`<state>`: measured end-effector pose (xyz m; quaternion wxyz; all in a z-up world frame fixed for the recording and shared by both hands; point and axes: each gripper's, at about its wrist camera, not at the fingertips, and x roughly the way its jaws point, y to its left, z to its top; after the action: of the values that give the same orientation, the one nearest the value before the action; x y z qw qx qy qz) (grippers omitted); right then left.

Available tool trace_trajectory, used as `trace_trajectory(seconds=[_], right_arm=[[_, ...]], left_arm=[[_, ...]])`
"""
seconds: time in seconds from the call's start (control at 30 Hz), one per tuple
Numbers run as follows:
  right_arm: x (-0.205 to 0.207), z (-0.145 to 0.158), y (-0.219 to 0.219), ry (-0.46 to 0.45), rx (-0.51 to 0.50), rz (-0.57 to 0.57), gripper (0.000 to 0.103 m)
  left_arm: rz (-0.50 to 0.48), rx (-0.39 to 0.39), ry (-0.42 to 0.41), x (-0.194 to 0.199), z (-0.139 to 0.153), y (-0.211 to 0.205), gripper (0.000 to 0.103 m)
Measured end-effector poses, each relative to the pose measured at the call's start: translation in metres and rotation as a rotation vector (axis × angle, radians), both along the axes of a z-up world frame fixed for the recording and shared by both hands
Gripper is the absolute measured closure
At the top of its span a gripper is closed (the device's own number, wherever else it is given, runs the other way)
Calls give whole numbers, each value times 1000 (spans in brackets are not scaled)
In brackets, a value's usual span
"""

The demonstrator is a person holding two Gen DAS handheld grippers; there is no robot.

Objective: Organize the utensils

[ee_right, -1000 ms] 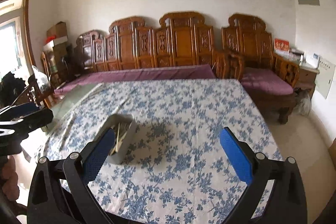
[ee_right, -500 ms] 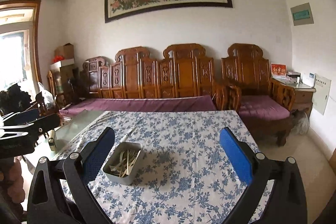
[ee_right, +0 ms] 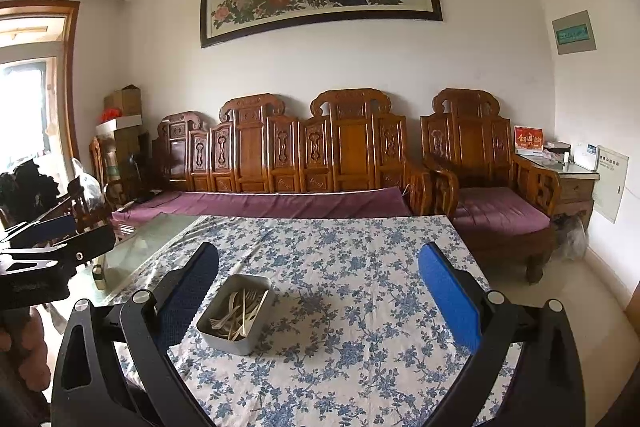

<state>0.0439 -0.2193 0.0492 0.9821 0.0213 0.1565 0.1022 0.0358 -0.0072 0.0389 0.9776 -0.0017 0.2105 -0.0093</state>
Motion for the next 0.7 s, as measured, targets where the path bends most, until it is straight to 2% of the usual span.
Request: trace_trajectory(seconds=[0.7], right_arm=[[5,-5,1,8,-3,2,2]], left_arm=[[-3,1,6,1,-4,-2,7]])
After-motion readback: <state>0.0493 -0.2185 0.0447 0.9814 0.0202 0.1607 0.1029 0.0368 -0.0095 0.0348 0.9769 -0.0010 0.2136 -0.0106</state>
